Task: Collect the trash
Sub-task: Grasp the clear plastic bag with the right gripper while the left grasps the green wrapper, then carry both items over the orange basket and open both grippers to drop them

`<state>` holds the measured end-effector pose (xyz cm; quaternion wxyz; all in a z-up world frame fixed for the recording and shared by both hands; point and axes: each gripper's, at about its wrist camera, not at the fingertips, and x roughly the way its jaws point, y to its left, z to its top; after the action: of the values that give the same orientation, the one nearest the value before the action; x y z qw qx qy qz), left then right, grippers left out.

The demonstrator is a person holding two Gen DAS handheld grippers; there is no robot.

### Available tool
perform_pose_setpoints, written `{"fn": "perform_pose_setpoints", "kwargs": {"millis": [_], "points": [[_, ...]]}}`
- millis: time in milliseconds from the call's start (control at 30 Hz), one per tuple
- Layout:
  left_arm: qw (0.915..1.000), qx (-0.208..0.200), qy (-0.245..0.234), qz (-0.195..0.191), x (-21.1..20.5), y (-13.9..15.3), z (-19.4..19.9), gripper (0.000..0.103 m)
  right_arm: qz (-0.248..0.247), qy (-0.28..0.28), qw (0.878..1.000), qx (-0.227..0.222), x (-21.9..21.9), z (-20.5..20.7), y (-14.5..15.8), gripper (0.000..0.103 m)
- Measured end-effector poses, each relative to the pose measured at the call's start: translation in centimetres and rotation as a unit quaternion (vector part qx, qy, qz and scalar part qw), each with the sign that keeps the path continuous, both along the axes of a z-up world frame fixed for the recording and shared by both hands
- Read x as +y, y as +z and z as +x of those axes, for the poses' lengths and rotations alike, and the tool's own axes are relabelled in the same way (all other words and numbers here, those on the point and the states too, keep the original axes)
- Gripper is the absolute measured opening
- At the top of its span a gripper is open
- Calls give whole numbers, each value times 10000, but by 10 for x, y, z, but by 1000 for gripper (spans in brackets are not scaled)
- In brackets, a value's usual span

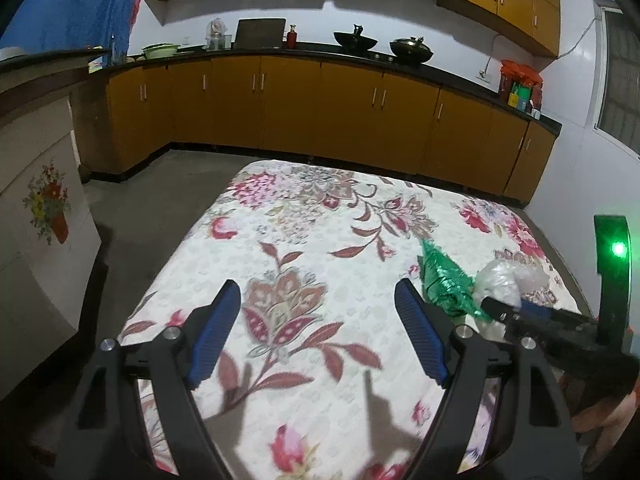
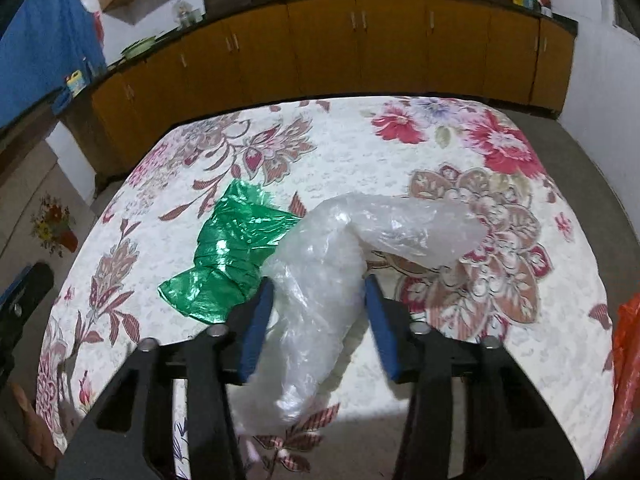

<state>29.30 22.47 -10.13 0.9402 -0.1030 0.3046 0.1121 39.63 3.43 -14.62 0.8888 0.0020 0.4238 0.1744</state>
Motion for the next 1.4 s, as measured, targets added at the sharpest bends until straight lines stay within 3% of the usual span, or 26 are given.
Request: {"fn": "perform_pose_setpoints", "kwargs": {"millis": [167,467,667,800,933,1400], "points": [[9994,95,-211,-268,-17,1,28,78,-2,44,10000,-17,-14,-4,-2,30],[9958,613,-646,-222,-68,-21,87,75,-174,-424,9986,-259,-83,-27,7,29],[9910,1118,-712,-210,-82,-44,108,62,-84,-600,9978,-282,-112,-37,12,29],[9890,1242,-740,-322,-84,-51,110,41,-11,-599,9977,-309,-118,-42,13,29],[9893,1192,-800,-269,-88,-50,106,33,-4,-598,9974,-393,-123,-49,18,29],[9922,665,-1003,332,-126,-5,60,32,-103,-911,9901,-1061,-159,-92,60,29]]}}
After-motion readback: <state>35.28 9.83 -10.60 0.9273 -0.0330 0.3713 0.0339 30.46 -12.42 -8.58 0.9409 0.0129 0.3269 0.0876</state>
